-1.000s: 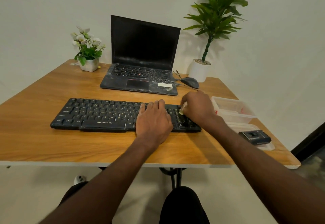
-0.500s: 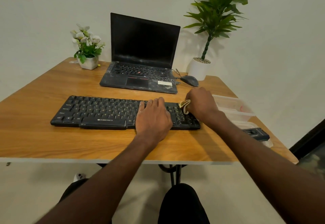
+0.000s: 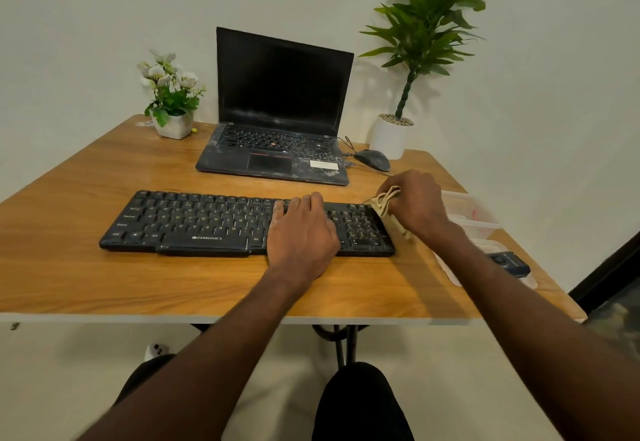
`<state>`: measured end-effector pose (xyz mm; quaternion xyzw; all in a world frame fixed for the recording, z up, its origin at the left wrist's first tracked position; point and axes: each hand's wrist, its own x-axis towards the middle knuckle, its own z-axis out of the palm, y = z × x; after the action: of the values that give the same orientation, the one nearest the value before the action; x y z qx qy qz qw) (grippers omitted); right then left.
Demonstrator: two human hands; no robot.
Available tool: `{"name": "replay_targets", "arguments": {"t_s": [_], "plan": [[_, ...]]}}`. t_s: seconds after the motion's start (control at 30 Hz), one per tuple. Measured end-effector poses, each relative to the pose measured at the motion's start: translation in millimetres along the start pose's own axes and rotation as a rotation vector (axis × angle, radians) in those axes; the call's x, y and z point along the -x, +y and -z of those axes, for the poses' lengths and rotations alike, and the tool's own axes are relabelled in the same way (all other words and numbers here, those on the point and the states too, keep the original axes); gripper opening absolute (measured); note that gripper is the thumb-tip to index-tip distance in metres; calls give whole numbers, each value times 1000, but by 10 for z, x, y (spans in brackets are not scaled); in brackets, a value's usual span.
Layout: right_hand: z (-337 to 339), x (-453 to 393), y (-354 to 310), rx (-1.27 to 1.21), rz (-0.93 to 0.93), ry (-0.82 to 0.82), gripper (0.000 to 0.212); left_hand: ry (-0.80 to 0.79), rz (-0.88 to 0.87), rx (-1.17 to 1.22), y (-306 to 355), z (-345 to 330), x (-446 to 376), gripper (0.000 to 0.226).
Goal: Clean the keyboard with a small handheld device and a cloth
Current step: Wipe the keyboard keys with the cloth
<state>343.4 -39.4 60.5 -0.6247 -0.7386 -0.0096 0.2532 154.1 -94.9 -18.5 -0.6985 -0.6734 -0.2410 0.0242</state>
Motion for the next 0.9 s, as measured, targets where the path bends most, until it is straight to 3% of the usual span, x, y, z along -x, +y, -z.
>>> {"name": "replay_targets", "arguments": {"t_s": [0.23,0.43,0.53,0.67,0.83,0.9], "plan": [[20,161,43,-28,198,-187,32,-5,12,-2,15,17,5,45],[25,135,-125,277,70,-131,25,-12,8,2,1,19,-1,42],[-22,233,-173,256,45,-91,24,-5,1,11,10,25,17,43],[11,299,-186,-139,-24,-47,29,-2,-2,0,-11,48,14,42],[73,452,-266,-927,-426,78,31,59,-35,89,-43,164,64,44],[79,474,-266,-1134,-538,99,32,126,-47,174,-116,270,149,46]]}}
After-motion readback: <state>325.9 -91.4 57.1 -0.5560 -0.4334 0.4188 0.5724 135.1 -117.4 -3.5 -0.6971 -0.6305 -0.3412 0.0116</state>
